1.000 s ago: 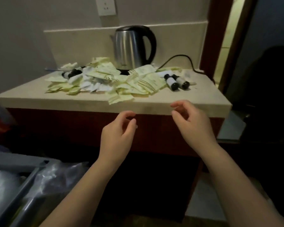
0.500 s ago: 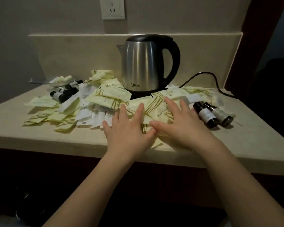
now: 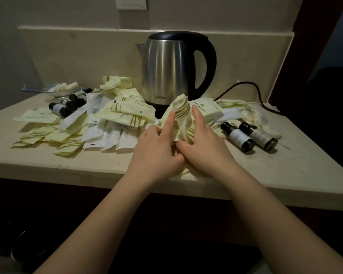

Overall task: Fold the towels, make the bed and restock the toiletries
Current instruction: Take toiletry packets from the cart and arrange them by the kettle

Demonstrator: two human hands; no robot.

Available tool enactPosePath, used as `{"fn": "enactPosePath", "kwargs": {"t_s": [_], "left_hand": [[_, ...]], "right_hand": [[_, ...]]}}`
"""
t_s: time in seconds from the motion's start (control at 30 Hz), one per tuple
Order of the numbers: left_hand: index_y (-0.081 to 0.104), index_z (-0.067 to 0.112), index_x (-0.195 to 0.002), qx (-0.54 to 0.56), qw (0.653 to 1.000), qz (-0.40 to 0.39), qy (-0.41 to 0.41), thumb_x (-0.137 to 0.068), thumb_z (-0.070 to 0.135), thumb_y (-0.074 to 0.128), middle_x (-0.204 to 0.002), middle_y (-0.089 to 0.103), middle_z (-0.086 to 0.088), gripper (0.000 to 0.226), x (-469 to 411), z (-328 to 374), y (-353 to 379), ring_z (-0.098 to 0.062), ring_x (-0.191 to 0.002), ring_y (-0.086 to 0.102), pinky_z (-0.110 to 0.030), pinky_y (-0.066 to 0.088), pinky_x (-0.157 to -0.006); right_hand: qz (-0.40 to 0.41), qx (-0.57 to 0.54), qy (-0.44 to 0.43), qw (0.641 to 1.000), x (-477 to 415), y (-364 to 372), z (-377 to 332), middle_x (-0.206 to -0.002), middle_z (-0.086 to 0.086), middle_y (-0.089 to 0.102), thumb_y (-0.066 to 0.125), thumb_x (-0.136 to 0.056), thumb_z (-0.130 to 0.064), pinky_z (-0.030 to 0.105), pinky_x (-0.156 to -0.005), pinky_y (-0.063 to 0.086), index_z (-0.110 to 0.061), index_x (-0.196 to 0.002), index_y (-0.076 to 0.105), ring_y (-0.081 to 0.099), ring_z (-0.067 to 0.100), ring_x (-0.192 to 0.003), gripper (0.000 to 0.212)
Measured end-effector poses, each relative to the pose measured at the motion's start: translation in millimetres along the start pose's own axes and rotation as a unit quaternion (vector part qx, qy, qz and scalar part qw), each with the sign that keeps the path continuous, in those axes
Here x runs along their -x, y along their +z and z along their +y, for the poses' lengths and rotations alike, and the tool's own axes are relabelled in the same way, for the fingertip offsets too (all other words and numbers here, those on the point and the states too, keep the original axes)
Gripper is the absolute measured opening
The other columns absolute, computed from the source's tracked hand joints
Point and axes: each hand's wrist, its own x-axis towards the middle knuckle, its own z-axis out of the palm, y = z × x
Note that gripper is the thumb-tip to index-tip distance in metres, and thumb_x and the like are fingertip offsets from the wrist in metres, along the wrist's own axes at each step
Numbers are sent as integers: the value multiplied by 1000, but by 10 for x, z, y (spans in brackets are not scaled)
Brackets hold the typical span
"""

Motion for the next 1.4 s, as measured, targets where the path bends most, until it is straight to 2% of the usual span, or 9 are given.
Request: {"fn": "enactPosePath", "kwargs": {"t_s": [0.2,0.27,0.4,0.5,0.6,0.73,0.97,1.27,1.4], "left_hand": [[-2,32,-151,183,982,32,-22,-80,13,60,-156,13,-4,96,-64,77,6,-19,-138,28,-16,32,-98],[7,38,-149,330,941,50,-47,-74,7,60,-153,22,1,97,-78,92,-14,-14,-132,35,-13,37,-90],[13,39,-148,536,833,74,-115,-67,19,52,-145,36,13,93,-124,71,-50,-17,-124,45,-40,40,-101],[23,28,-149,460,874,98,-122,-90,34,49,-110,42,49,64,-148,82,-154,-12,-114,51,-38,42,-95],[36,32,-138,362,914,108,-147,-91,53,40,-129,51,8,52,-236,-42,-251,-18,-116,50,-45,41,-99],[41,26,-128,183,963,150,-132,-91,55,41,-119,50,-1,47,-266,-147,-408,-18,-100,54,-35,43,-79],[1,35,-150,-72,982,-4,-174,-85,75,18,-155,15,-20,78,-343,-120,-149,-37,-143,11,-56,17,-111],[34,19,-141,31,997,-12,-75,-87,46,12,-132,45,-12,65,-321,-62,17,-33,-114,41,-48,35,-99],[46,15,-128,137,990,6,-45,-93,25,32,-109,44,-1,39,-281,-74,-63,-21,-104,42,-37,34,-89]], "right_hand": [[15,-116,-22,993,-33,90,-105,-156,-7,19,52,-78,-39,56,-111,25,-58,-141,14,24,20,-141,76],[40,-172,-10,984,-31,103,-160,-156,-7,19,47,-73,-44,54,-111,25,-55,-139,26,22,18,-142,70],[116,-230,27,966,-5,106,-176,-158,-10,6,48,-68,-69,56,-111,25,-51,-143,13,15,21,-144,84],[133,-194,41,971,-13,132,-167,-159,-8,-5,35,-69,-82,57,-113,21,-52,-143,8,7,23,-146,85],[137,-168,63,974,-48,147,-133,-159,-4,-4,30,-87,-71,54,-114,20,-43,-147,14,9,26,-146,67],[142,-98,113,978,-72,121,-72,-158,0,3,33,-93,-60,52,-114,22,-33,-148,13,12,31,-143,65],[84,1,167,982,-51,-5,-96,-148,21,29,30,-86,-72,45,-102,36,-27,-149,3,35,37,-132,82],[27,-247,162,955,-259,4,-241,-137,1,46,66,-79,-52,35,-88,42,-34,-142,35,47,22,-118,72],[28,-353,150,923,-291,77,-305,-119,-3,48,72,-79,-31,29,-79,48,-36,-140,40,52,15,-101,69]]}}
